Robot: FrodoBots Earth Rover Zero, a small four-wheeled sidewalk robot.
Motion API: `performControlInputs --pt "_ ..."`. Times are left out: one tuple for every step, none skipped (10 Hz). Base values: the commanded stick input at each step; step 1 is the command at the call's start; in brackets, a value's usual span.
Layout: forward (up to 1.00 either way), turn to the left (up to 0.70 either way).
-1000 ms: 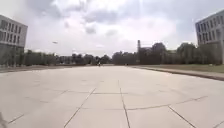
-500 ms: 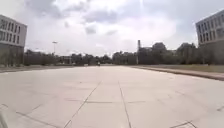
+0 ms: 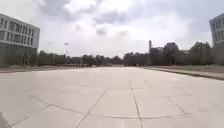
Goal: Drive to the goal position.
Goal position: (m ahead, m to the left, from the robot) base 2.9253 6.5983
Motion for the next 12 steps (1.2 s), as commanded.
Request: performControlInputs --pt "1.00 0.00" --pt "1.00 0.02" --pt "1.00 0.02" --pt "1.00 0.00" --pt "1.00 0.01" --pt "1.00 0.02" --pt "1.00 0.02" --pt "1.00 0.02" --pt "1.00 0.02" --pt "1.00 0.02" --pt "1.00 0.02" --pt "1.00 0.02"
